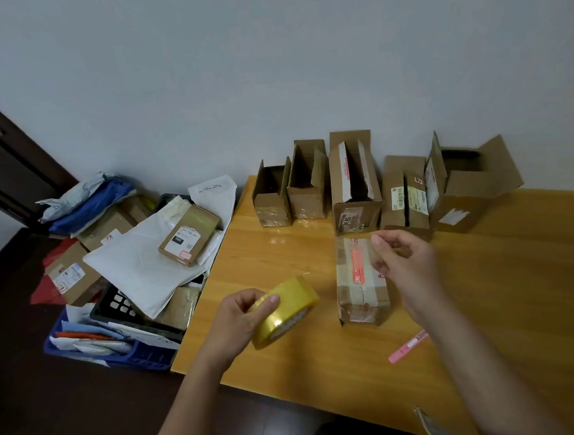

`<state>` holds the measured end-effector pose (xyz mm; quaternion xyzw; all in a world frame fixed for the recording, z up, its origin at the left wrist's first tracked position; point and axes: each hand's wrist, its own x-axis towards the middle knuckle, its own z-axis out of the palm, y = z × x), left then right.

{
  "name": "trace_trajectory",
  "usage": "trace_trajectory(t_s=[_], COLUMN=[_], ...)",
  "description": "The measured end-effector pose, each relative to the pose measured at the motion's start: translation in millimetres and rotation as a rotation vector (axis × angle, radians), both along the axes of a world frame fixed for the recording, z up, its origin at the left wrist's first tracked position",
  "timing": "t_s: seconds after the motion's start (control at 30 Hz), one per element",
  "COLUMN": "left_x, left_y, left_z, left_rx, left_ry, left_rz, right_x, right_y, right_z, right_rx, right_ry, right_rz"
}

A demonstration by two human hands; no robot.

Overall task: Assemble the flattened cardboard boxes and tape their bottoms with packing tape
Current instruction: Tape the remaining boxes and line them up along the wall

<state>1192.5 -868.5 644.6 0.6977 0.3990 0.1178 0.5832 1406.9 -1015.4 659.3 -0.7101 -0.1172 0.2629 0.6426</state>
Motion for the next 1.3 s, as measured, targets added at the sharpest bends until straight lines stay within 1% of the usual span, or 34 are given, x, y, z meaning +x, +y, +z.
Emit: trace_trajectory(t_s=[0.07,0.13,0.27,0.4,0.43,0.5,0.53,0.6,0.67,0.73,0.83,0.9,0.93,0.97,1.0,1.03,1.07,1.1,1.13,1.17,1.2,1.23,1.3], left_x=[2,7,18,26,29,36,39,45,49,50,48,47,48,49,53,58,65,72,77,80,82,81,77], left_y=[0,0,-5,-12,-14,-22,-26,-34,-40,-44,-46,-50,-52,-55,-57,-60,-63,-67,-71,-72,-73,-72,-70], left_z=[-1,-6,-25,-48,-54,-65,-70,-83,-100,-118,-136,-140,-138,-130,-119,-103,-84,-66,-54,-48,-45,-44,-44], left_rx=[-0.055,-0.040,0.114,0.221,0.280,0.438,0.498,0.595,0.701,0.724,0.605,0.524,0.518,0.522,0.494,0.372,0.144,-0.123,-0.351,-0.509,-0.609,-0.667,-0.717], left_ry=[-0.019,0.032,0.164,0.202,0.235,0.396,0.479,0.603,0.667,0.699,0.721,0.683,0.634,0.547,0.397,0.217,0.044,-0.096,-0.174,-0.196,-0.200,-0.206,-0.232], left_rz=[0.039,0.074,0.066,0.080,0.046,-0.048,-0.051,-0.017,-0.051,-0.133,-0.167,-0.143,-0.111,-0.063,-0.010,0.034,0.048,0.018,-0.023,-0.056,-0.075,-0.091,-0.123], right_x=[5,9,4,-3,-4,-7,-9,-14,-17,-18,-19,-20,-20,-21,-22,-23,-25,-26,-28,-29,-30,-30,-30], right_y=[-1,-4,-13,-19,-21,-25,-27,-31,-34,-37,-40,-43,-45,-46,-47,-49,-49,-49,-48,-47,-46,-46,-48], right_z=[0,-3,-16,-32,-35,-41,-43,-43,-41,-42,-46,-48,-47,-47,-48,-49,-49,-51,-50,-49,-48,-47,-45], right_rx=[0.002,-0.022,-0.064,-0.122,-0.125,-0.122,-0.093,0.059,0.215,0.263,0.306,0.367,0.399,0.429,0.459,0.489,0.515,0.535,0.556,0.575,0.590,0.593,0.577], right_ry=[0.020,0.017,0.087,0.141,0.149,0.191,0.244,0.425,0.569,0.611,0.680,0.755,0.792,0.830,0.868,0.905,0.942,0.969,0.983,0.988,0.986,0.975,0.954], right_rz=[-0.017,-0.025,-0.010,-0.013,-0.015,-0.021,-0.031,-0.048,-0.042,-0.016,-0.014,-0.002,0.019,0.040,0.055,0.070,0.088,0.102,0.124,0.142,0.160,0.172,0.182])
